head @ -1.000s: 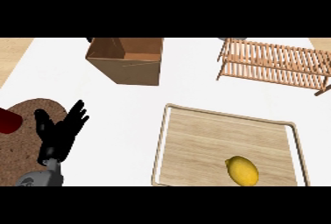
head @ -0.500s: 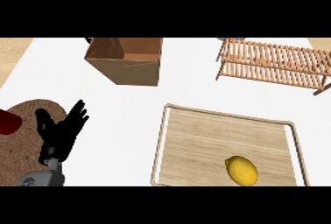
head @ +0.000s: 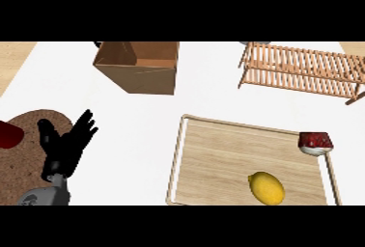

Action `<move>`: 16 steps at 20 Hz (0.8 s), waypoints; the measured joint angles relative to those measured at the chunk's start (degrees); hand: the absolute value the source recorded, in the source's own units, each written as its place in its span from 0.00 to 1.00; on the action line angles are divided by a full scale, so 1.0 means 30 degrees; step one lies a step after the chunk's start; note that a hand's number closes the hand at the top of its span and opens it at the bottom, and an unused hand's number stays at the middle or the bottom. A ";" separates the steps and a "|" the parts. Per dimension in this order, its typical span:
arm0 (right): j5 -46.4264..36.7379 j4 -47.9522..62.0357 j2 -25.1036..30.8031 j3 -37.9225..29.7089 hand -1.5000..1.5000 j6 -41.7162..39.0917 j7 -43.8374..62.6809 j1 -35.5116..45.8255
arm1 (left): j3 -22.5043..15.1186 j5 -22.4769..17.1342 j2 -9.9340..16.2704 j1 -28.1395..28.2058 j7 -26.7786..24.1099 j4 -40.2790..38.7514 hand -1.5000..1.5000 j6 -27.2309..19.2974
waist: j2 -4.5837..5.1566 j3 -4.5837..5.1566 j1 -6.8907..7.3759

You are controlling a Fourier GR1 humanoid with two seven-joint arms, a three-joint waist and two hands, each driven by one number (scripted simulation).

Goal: Pick the cupcake from the tray and place it in the tiered shelf

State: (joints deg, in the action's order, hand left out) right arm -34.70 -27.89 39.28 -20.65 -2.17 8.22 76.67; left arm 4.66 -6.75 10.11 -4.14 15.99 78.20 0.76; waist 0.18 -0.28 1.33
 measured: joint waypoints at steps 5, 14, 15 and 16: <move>0.1861 0.0155 -0.0007 -0.1800 0.00 0.0277 0.0128 0.0352 | 0.0028 -0.0037 0.0009 0.0047 0.0266 0.0163 0.50 0.0028 | -0.0011 0.0016 -0.0052; 0.3848 0.0418 0.1172 -0.4167 0.00 0.2395 0.0598 0.0843 | -0.0053 0.0092 -0.0065 0.0321 0.0281 0.0500 0.50 0.0022 | -0.0004 0.0038 -0.0064; 0.3825 0.0423 0.1419 -0.4249 0.00 0.2757 0.0468 0.0642 | -0.0046 0.0098 -0.0104 0.0299 0.0248 0.0421 0.50 0.0011 | 0.0000 0.0031 -0.0076; 0.3762 0.0406 0.1729 -0.4298 0.00 0.3093 0.0562 0.0531 | -0.0103 0.0172 -0.0210 0.0308 0.0196 0.0382 0.50 -0.0066 | -0.0007 0.0017 -0.0105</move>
State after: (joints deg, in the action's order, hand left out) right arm -23.42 -26.67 44.47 -33.54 7.11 9.90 78.26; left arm 4.35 -6.23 9.48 -3.22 16.58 79.34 0.56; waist 0.16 -0.23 1.02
